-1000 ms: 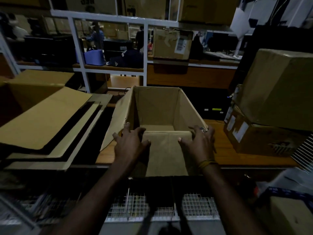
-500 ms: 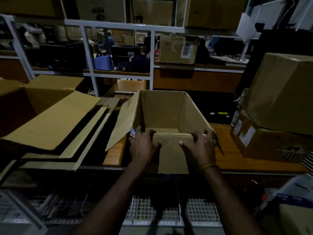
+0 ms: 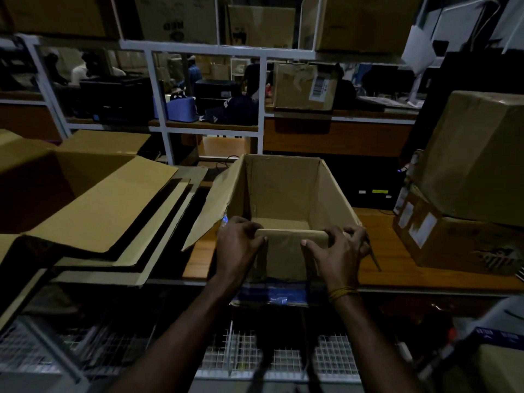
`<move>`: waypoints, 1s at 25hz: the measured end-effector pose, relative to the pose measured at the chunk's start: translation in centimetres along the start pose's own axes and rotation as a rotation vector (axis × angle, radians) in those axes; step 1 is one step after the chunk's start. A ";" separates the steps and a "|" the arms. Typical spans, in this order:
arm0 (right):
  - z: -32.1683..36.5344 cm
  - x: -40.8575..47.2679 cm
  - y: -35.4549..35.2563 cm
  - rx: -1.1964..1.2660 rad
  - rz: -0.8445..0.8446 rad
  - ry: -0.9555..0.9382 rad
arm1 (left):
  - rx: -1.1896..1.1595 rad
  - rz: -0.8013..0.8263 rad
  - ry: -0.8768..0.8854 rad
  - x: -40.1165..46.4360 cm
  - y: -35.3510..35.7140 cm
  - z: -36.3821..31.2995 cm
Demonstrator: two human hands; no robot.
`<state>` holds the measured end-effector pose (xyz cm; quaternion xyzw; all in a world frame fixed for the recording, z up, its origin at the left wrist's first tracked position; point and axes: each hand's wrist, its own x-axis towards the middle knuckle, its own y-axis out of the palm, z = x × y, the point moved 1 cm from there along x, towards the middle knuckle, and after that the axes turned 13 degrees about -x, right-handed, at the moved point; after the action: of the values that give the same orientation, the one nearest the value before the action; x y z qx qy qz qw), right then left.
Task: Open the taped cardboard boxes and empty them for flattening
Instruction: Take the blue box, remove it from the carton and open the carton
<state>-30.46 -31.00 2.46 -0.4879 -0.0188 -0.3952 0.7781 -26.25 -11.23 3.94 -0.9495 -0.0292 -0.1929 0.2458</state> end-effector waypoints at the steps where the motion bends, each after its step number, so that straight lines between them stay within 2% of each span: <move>1: 0.5 -0.4 -0.2 0.012 -0.025 0.003 | -0.017 -0.016 0.013 0.1 -0.6 0.0; 7: 5.0 -2.7 -1.8 0.080 -0.148 0.013 | -0.153 -0.037 0.115 0.6 -5.3 -0.1; 12: 11.8 -6.4 -5.7 0.047 -0.332 -0.021 | -0.272 -0.060 0.296 1.2 -13.4 -0.5; 18: 24.5 -14.2 -12.7 -0.056 -0.605 0.017 | -0.528 -0.060 0.558 2.5 -26.4 -1.4; 25: 40.7 -19.9 -15.0 -0.023 -0.686 -0.084 | -0.618 -0.154 0.694 5.0 -42.8 0.6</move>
<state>-39.11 9.23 26.63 -0.4777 -0.2091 -0.6135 0.5930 -27.87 26.47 24.84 -0.8527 0.0433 -0.5161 -0.0679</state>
